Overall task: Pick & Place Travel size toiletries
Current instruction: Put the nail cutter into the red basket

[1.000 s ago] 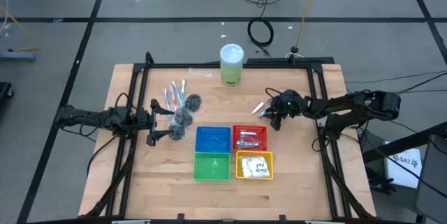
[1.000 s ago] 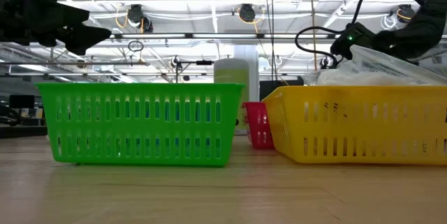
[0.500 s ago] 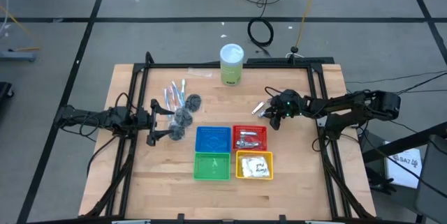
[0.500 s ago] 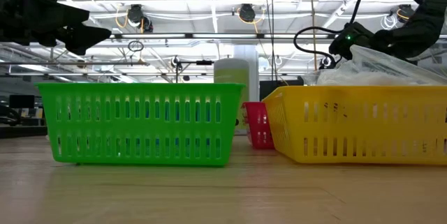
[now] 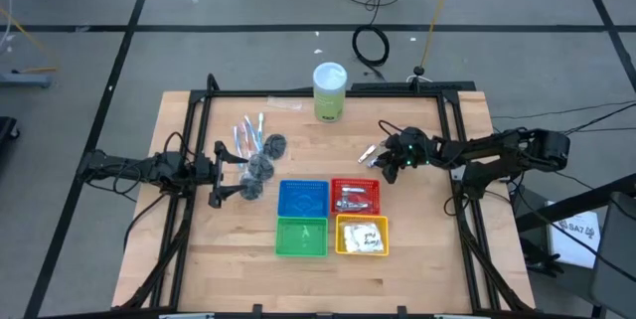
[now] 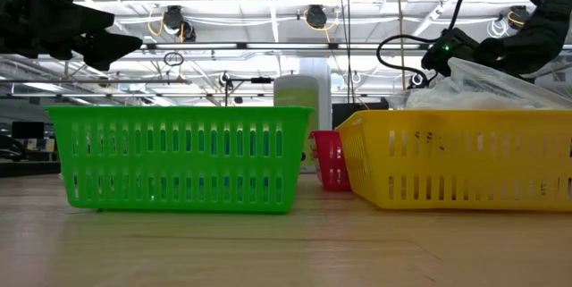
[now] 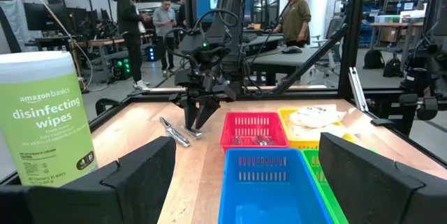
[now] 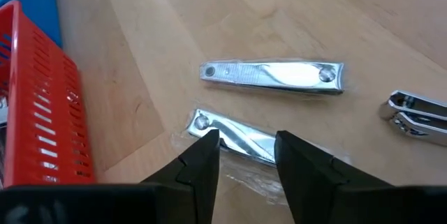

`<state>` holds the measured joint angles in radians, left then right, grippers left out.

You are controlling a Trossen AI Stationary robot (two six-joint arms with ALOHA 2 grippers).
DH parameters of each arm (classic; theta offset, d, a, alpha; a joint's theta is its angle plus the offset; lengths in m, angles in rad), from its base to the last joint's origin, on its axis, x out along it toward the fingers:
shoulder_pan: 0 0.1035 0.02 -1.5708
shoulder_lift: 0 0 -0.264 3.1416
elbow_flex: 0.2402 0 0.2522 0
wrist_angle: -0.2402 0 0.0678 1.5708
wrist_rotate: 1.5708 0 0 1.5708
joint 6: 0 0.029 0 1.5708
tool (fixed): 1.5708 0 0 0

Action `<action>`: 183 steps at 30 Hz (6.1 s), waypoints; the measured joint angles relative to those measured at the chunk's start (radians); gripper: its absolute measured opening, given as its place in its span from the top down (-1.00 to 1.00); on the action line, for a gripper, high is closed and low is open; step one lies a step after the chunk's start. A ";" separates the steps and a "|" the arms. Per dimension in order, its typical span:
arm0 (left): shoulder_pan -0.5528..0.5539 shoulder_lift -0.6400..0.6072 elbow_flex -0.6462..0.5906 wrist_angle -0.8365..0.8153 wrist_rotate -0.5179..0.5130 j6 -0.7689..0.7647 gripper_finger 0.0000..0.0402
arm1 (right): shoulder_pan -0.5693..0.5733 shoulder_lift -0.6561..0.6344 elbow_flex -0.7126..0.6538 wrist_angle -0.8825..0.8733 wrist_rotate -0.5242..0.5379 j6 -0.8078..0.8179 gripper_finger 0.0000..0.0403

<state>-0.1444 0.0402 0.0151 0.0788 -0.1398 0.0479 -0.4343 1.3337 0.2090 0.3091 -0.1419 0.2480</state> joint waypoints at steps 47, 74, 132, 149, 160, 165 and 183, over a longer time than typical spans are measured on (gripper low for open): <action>0.000 0.000 0.000 0.000 0.000 0.000 -0.73 | 0.053 0.001 0.054 0.285 0.098 -0.391 0.20; 0.000 0.000 0.000 0.000 0.000 0.000 -0.73 | 0.074 -0.003 0.168 -0.175 0.115 -0.382 0.09; 0.000 0.000 0.000 0.000 0.000 0.000 -0.73 | 0.076 -0.157 0.094 -0.260 0.222 -0.438 0.15; 0.000 0.000 0.000 0.000 0.000 0.000 -0.73 | 0.067 -0.062 0.094 -0.288 0.187 -0.361 0.38; 0.000 0.000 0.000 0.000 0.000 0.000 -0.73 | 0.068 -0.054 0.092 -0.295 0.141 -0.355 0.85; 0.000 0.000 0.000 0.000 0.000 0.000 -0.73 | 0.068 -0.054 0.092 -0.290 0.141 -0.315 0.92; 0.000 0.000 0.000 0.000 0.000 0.000 -0.73 | 0.068 -0.135 0.086 -0.103 0.131 -0.312 0.92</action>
<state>-0.1445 0.0401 0.0151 0.0790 -0.1401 0.0479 -0.3664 1.1990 0.2955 0.2061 -0.0113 -0.0639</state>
